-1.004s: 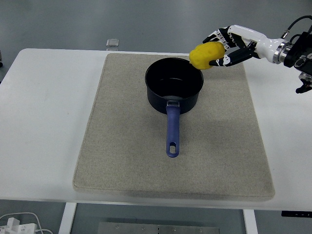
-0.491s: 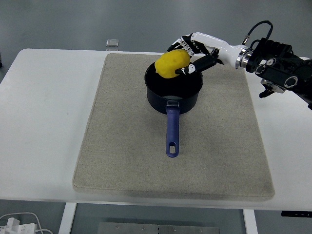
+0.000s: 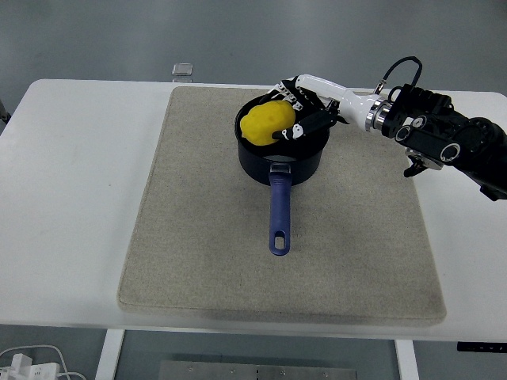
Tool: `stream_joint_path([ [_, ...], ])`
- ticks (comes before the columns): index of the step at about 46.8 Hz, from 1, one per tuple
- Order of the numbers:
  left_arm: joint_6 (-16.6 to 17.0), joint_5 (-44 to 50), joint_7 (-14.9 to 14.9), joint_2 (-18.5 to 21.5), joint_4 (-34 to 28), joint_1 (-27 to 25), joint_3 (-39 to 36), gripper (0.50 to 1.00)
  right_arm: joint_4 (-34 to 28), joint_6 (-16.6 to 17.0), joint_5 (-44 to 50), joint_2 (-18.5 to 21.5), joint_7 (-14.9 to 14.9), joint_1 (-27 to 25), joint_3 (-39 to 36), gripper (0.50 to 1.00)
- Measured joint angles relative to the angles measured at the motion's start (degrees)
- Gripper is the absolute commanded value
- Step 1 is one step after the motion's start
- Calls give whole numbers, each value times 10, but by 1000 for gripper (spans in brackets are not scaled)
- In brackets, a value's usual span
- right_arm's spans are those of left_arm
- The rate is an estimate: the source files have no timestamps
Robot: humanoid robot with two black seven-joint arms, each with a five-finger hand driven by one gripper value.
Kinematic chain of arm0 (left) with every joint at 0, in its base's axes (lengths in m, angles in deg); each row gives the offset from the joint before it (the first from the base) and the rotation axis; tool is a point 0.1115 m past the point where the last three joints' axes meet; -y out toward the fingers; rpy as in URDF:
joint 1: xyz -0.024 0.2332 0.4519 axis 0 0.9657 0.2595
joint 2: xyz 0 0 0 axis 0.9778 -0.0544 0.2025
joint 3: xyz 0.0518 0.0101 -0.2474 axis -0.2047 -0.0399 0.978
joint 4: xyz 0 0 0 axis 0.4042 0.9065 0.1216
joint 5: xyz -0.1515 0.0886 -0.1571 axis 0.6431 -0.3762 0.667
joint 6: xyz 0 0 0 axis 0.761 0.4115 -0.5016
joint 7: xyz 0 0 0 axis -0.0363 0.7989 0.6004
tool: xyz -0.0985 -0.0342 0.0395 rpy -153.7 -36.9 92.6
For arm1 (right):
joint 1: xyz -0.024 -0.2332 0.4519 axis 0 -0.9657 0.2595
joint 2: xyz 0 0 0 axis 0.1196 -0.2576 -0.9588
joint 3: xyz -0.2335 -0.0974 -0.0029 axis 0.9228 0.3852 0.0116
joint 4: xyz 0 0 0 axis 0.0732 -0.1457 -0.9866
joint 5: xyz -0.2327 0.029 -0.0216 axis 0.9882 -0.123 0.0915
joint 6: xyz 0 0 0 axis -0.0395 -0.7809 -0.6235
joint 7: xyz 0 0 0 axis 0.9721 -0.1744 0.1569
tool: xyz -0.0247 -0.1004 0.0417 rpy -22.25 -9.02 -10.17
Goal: Put the potato in the blue pot
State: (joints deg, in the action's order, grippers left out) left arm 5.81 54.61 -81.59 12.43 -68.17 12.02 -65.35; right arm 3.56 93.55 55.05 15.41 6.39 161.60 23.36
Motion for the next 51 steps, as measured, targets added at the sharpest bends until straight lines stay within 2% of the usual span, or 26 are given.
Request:
stream_joint_path([
  [21, 0, 0, 0, 0, 0, 0, 0, 992, 1, 10, -9, -2, 0, -2, -1, 500],
  [25, 0, 0, 0, 0, 0, 0, 0, 994, 1, 9, -9, -2, 0, -2, -1, 566],
  [32, 0, 0, 0, 0, 0, 0, 0, 994, 1, 9, -9, -3, 0, -2, -1, 649],
  [40, 0, 0, 0, 0, 0, 0, 0, 994, 2, 9, -10, -4, 0, -2, -7, 686],
  [42, 0, 0, 0, 0, 0, 0, 0, 994, 2, 9, -10, -4, 0, -2, -15, 723],
  [46, 0, 0, 0, 0, 0, 0, 0, 994, 2, 10, -9, -4, 0, -2, -34, 750],
  [51, 0, 0, 0, 0, 0, 0, 0, 992, 2, 11, -8, -5, 0, -4, -41, 754],
])
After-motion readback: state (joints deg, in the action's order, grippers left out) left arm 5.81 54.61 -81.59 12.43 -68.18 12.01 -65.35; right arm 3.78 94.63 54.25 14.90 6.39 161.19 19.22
